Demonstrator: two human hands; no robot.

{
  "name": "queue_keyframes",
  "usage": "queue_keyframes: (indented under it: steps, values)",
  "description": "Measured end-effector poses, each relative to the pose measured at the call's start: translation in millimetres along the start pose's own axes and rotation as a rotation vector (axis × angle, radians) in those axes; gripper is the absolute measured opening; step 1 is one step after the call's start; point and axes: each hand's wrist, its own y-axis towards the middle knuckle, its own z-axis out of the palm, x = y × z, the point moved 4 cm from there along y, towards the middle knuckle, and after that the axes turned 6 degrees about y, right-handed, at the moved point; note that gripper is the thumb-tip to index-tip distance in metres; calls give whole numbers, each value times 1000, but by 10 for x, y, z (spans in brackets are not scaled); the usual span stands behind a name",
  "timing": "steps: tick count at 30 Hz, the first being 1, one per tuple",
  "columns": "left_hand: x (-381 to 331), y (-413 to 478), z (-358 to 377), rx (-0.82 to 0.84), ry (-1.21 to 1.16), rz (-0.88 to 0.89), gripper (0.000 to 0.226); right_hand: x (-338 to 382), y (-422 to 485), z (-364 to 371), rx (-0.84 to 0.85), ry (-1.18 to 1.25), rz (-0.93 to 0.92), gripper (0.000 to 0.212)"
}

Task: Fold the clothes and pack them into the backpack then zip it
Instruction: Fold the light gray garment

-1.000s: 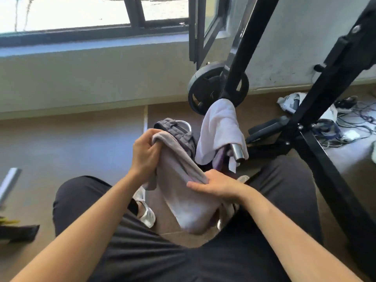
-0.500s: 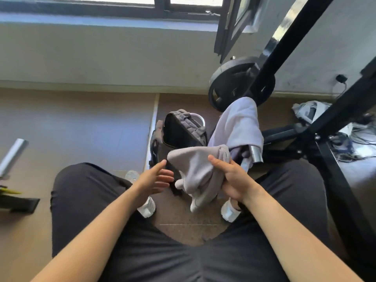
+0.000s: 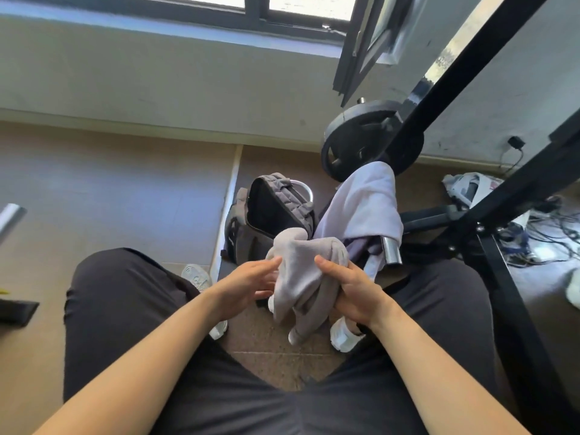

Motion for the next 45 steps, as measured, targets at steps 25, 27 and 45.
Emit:
queue_keyframes:
  steps: [25,27,45]
  values:
    - [-162,-160,-756,-658,-495,374,18,72,171,-490,-479,533,-109,39]
    - [-182,-183,-823,-719,-506,382,18,116,180,-530,-432,563,-197,33]
    - [-142,-146,-1420,-1010,-334,191,24,439,99,-367,-272,-408,-521,15]
